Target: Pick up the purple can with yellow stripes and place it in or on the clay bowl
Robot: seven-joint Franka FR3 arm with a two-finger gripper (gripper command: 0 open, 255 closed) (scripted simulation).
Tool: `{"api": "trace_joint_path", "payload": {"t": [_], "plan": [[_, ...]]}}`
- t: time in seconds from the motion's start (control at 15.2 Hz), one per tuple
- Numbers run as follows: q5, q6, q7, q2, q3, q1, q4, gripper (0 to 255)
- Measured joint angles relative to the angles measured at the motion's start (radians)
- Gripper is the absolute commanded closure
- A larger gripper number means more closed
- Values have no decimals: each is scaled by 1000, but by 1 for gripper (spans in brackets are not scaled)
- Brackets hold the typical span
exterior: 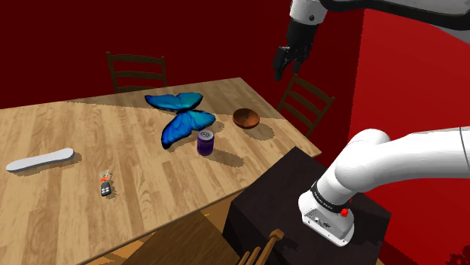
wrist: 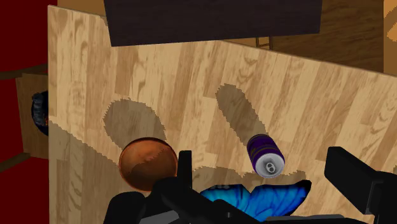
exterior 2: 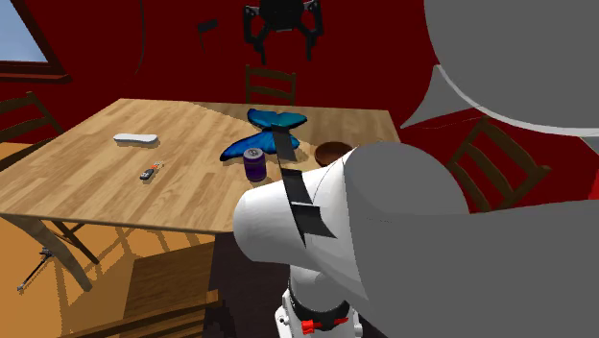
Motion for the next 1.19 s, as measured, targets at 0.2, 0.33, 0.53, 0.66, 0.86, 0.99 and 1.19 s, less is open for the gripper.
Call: {"api": "trace_joint_path", "payload": {"t": [0.2, 0.33, 0.53, 0.66, 0.86, 0.99, 1.19], "plan": [[6, 38, 10, 18, 7, 2, -21, 0], [15, 98, 26, 41, 17, 5, -61, 0], [24, 202, 45, 107, 30, 7, -102, 0], [30, 266, 56, 142, 37, 9, -132, 0], [36, 368, 74, 223, 49, 10, -155, 0], [42, 434, 93, 279, 64, 14, -167, 0], [44, 529, 109, 368, 74, 13, -174, 0]]}}
